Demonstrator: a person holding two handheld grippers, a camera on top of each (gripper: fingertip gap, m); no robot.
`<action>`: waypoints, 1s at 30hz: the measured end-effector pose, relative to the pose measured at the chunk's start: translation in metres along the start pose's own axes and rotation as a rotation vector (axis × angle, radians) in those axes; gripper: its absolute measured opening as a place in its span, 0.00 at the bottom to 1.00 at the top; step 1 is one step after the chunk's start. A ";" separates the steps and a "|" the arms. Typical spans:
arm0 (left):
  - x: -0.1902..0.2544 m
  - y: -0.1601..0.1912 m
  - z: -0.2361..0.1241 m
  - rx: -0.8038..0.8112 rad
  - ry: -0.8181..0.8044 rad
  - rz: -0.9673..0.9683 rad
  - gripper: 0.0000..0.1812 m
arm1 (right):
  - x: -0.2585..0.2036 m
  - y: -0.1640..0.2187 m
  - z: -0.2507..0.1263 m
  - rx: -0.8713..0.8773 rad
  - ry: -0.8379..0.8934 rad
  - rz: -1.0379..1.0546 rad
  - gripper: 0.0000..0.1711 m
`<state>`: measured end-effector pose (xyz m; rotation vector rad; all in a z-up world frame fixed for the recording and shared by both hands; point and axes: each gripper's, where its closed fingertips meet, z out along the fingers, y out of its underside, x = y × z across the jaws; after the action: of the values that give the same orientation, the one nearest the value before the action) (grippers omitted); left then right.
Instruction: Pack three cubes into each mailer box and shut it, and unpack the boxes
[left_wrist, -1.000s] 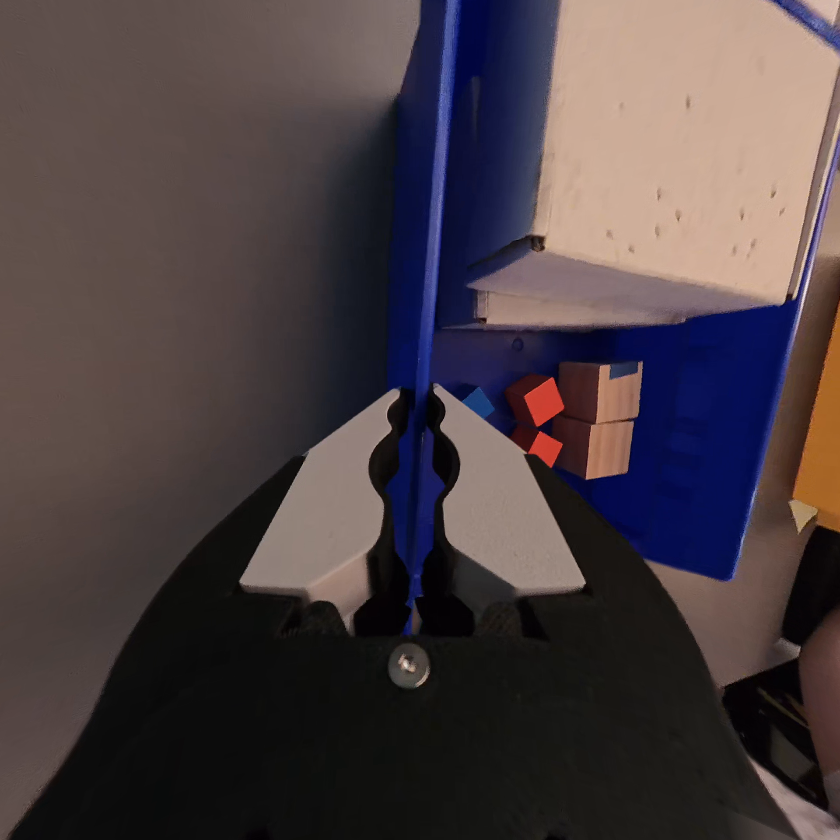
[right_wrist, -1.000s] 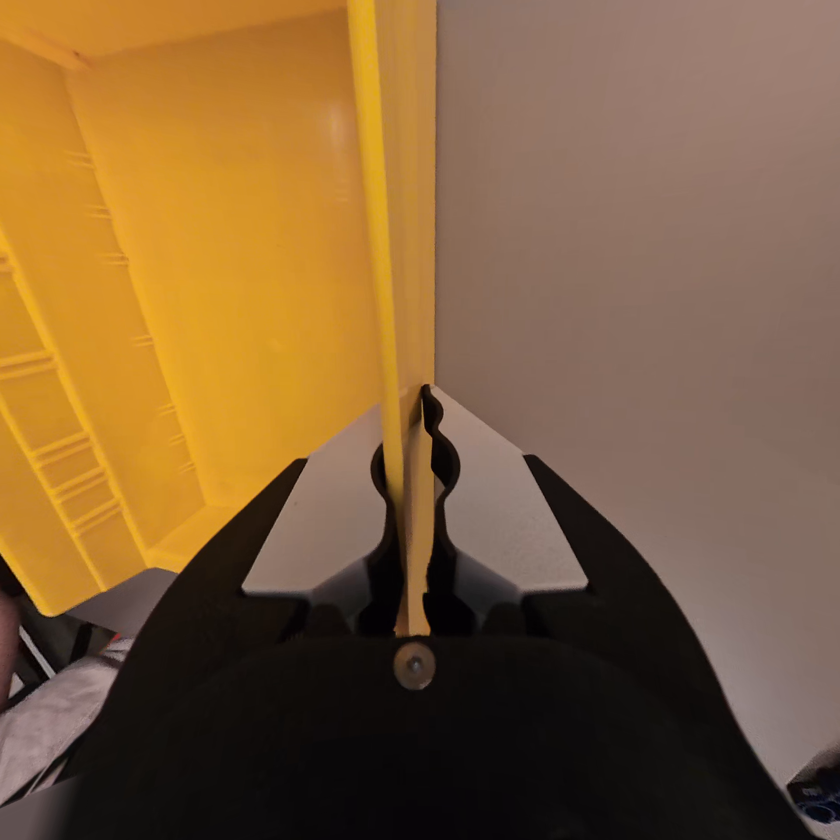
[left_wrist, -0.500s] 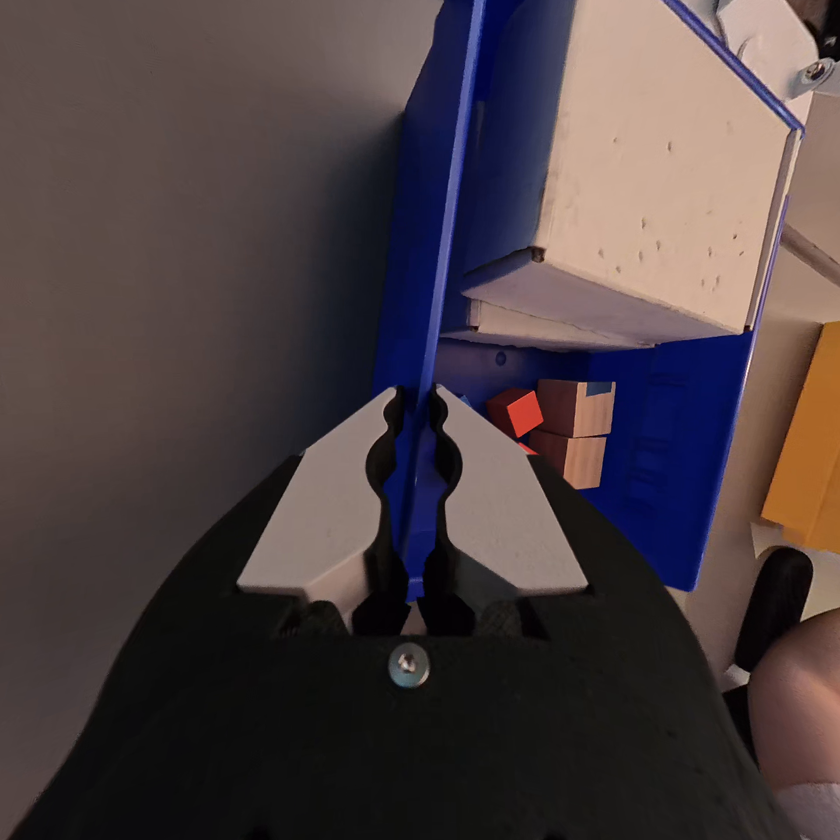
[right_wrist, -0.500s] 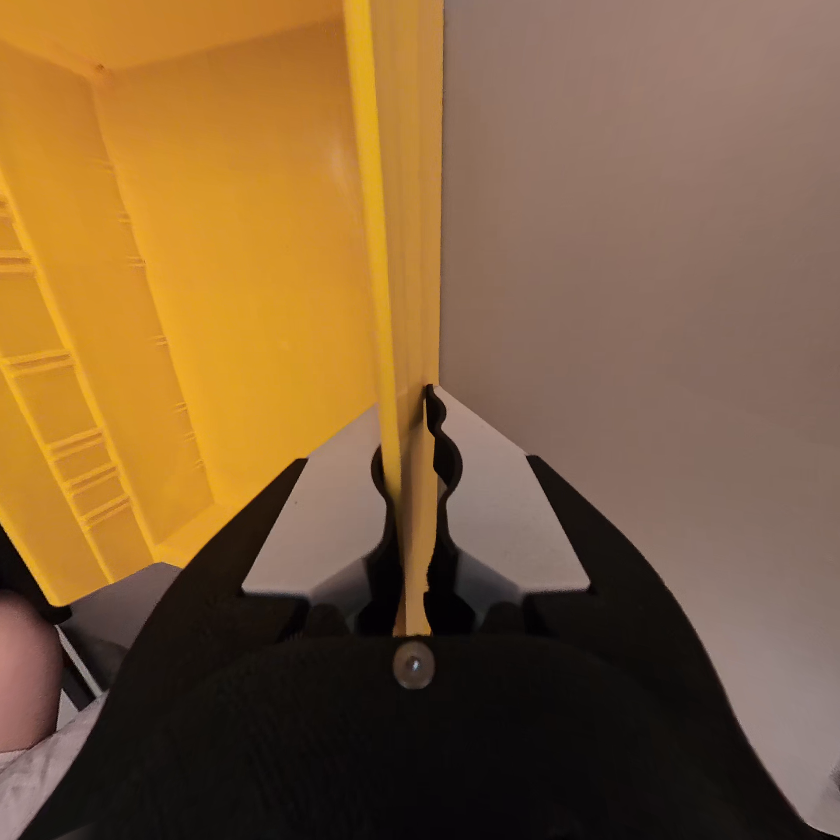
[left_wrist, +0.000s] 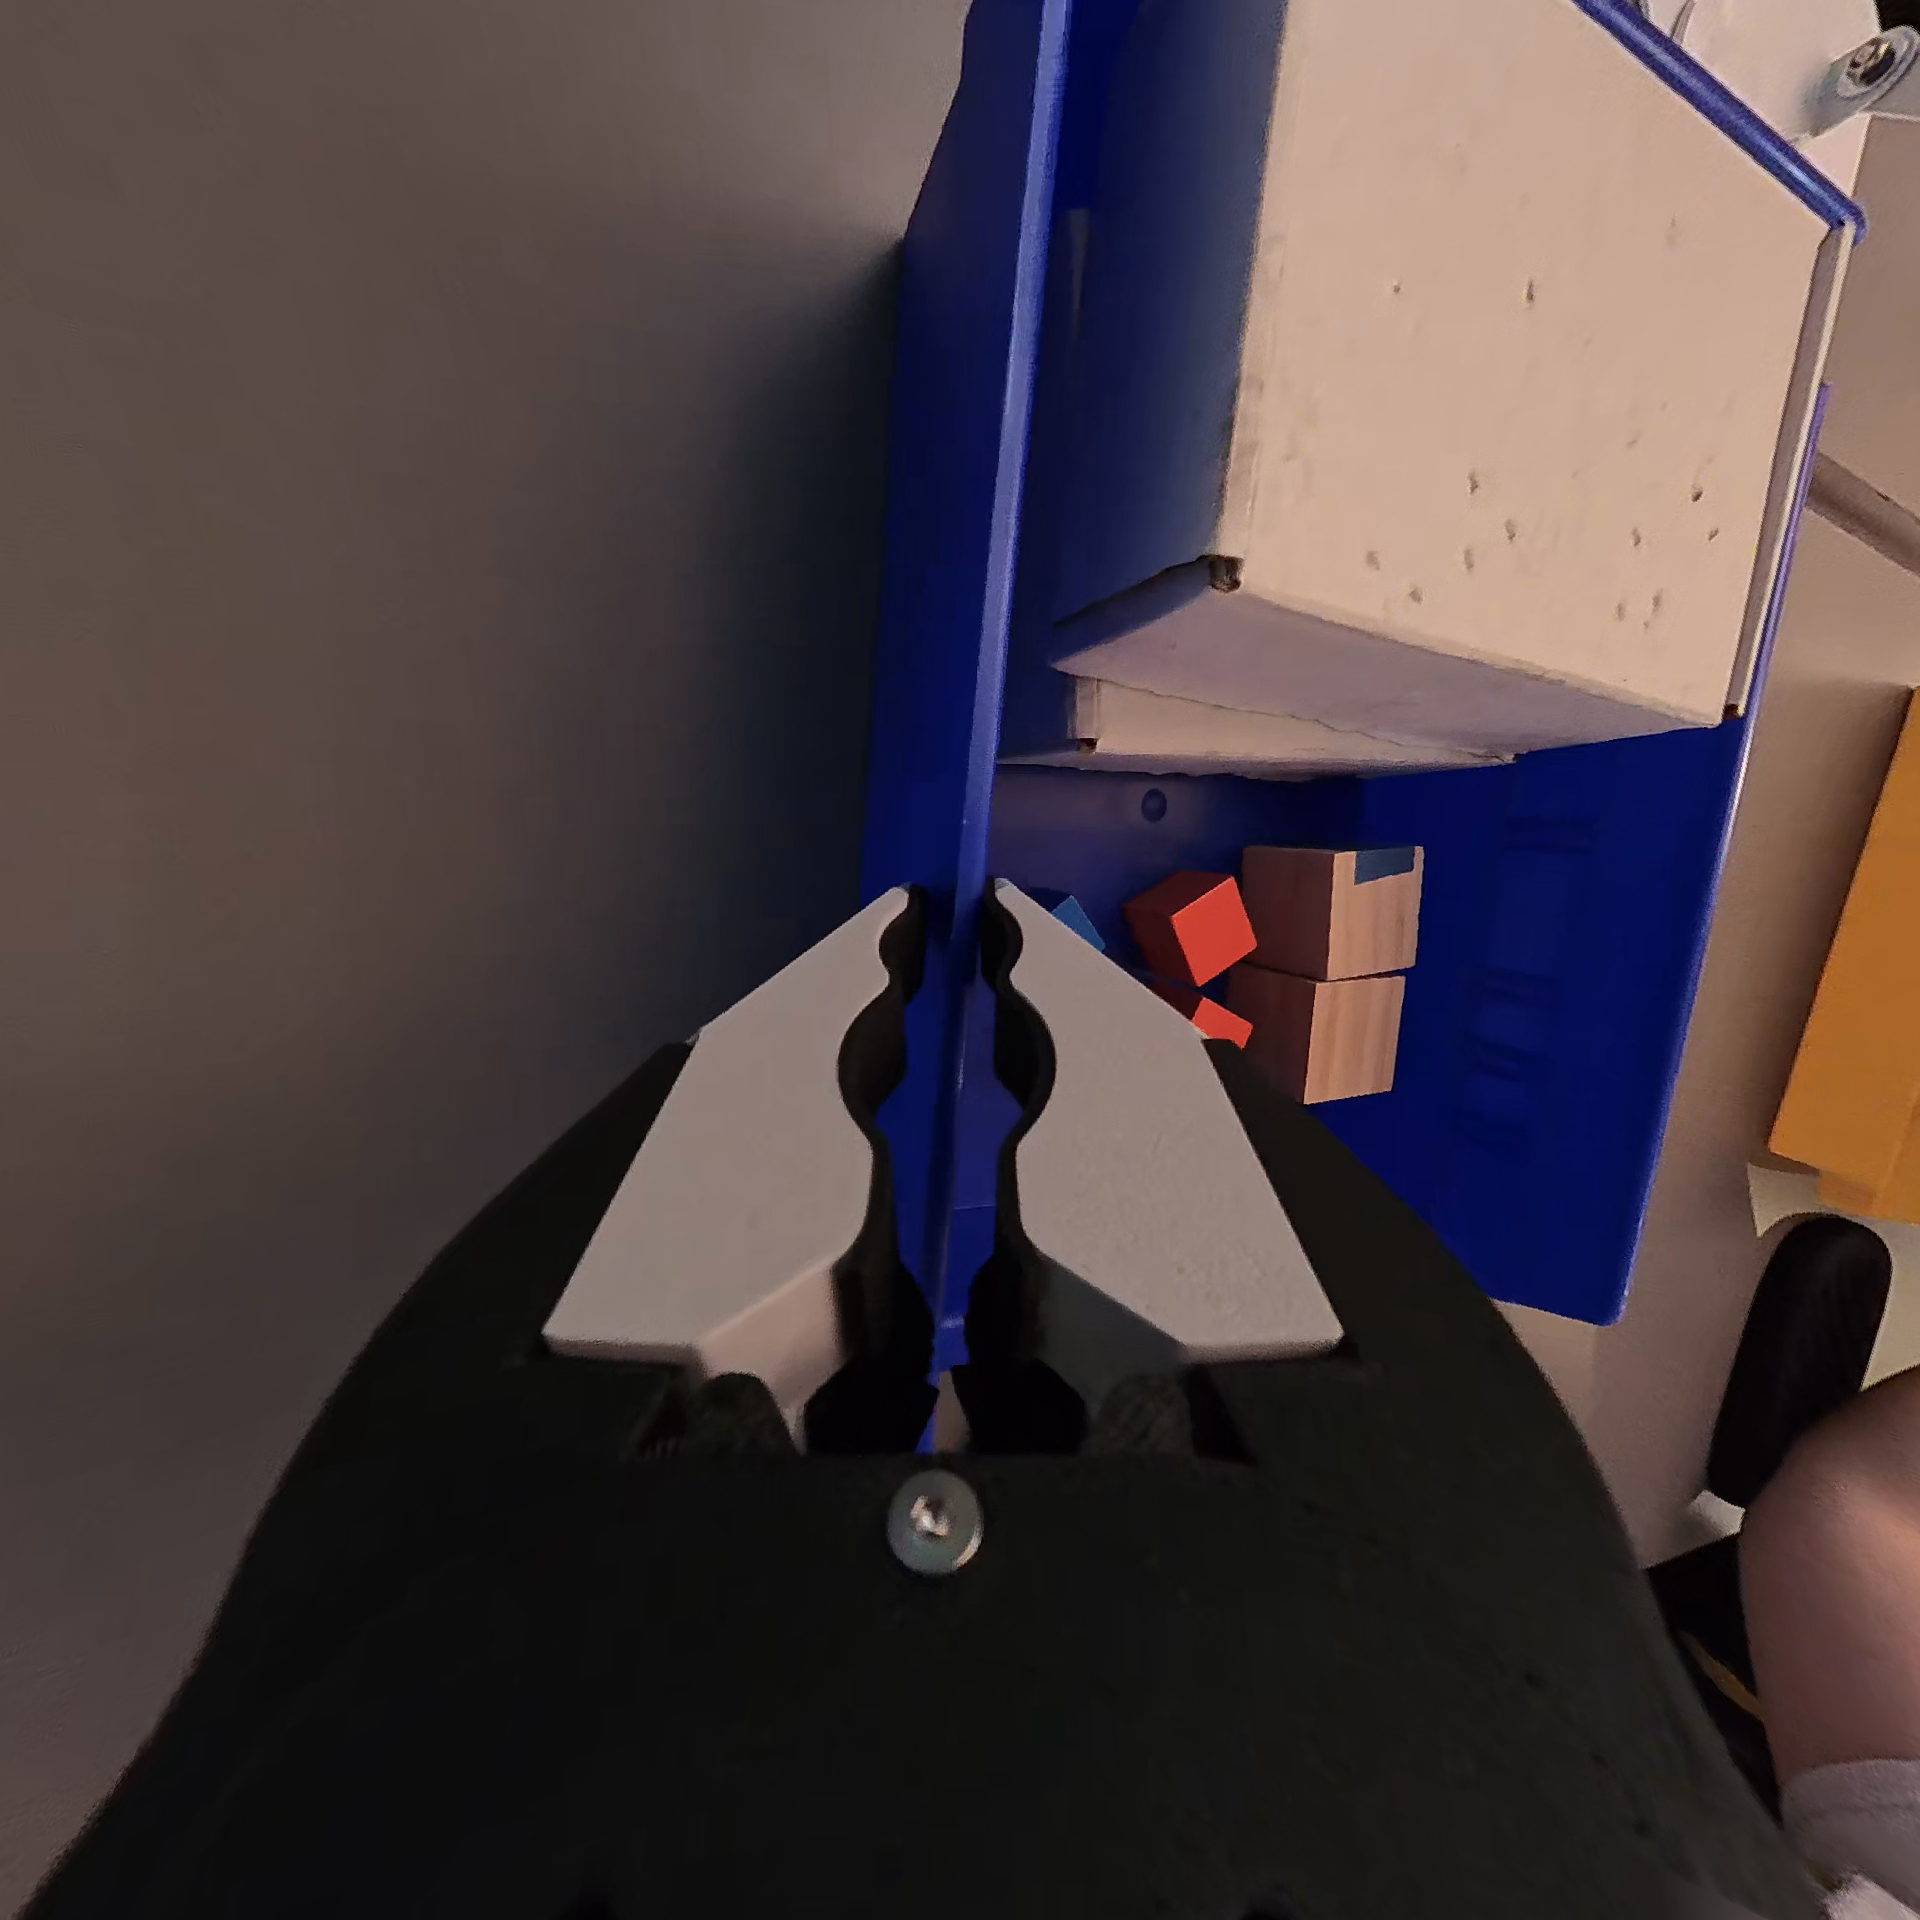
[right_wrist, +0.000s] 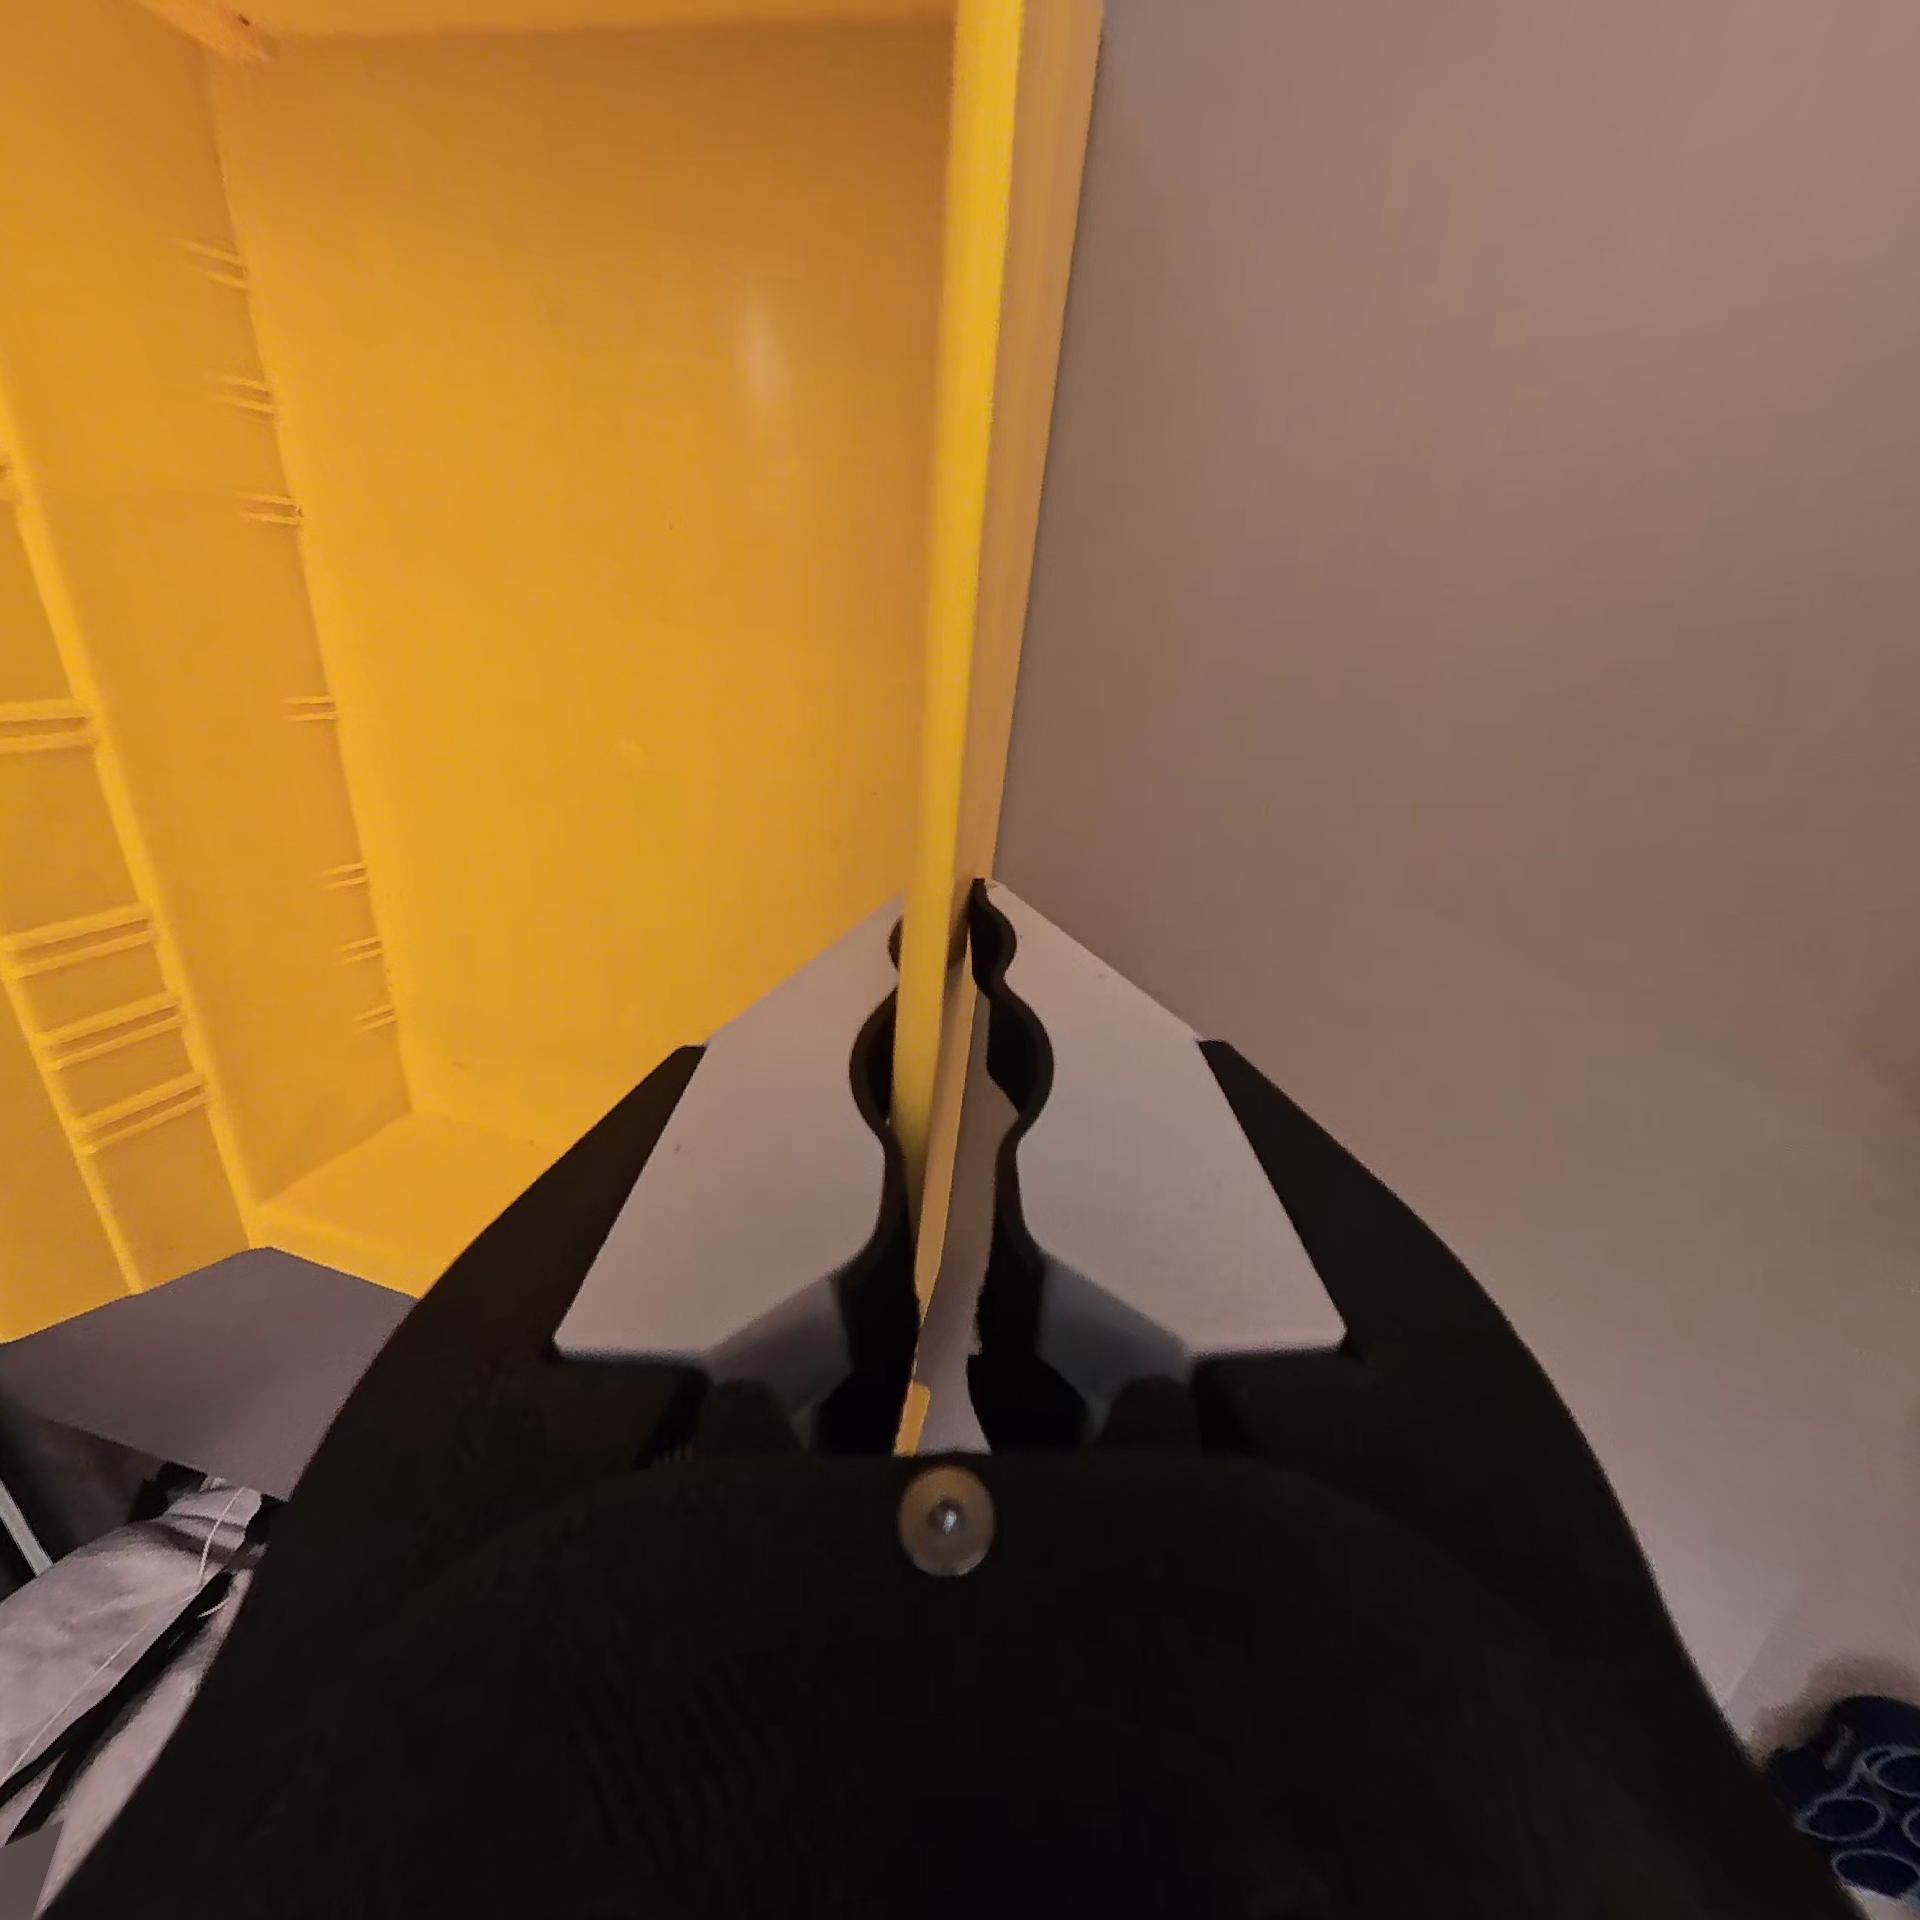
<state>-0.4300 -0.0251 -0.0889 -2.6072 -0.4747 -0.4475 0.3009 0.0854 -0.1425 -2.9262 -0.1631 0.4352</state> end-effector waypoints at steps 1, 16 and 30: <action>0.000 -0.001 0.000 0.004 0.002 0.000 0.04 | 0.000 0.000 0.000 -0.001 0.000 -0.001 0.03; 0.058 -0.072 -0.072 0.511 0.039 0.339 0.32 | 0.016 -0.028 -0.037 0.235 0.063 0.051 0.25; 0.093 -0.071 -0.001 0.460 0.214 0.544 0.56 | -0.180 -0.085 -0.199 1.173 0.114 -0.667 0.52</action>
<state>-0.3759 0.0578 -0.0257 -2.0922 0.1905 -0.3688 0.1824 0.1125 0.1109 -1.6101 -0.5955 0.1462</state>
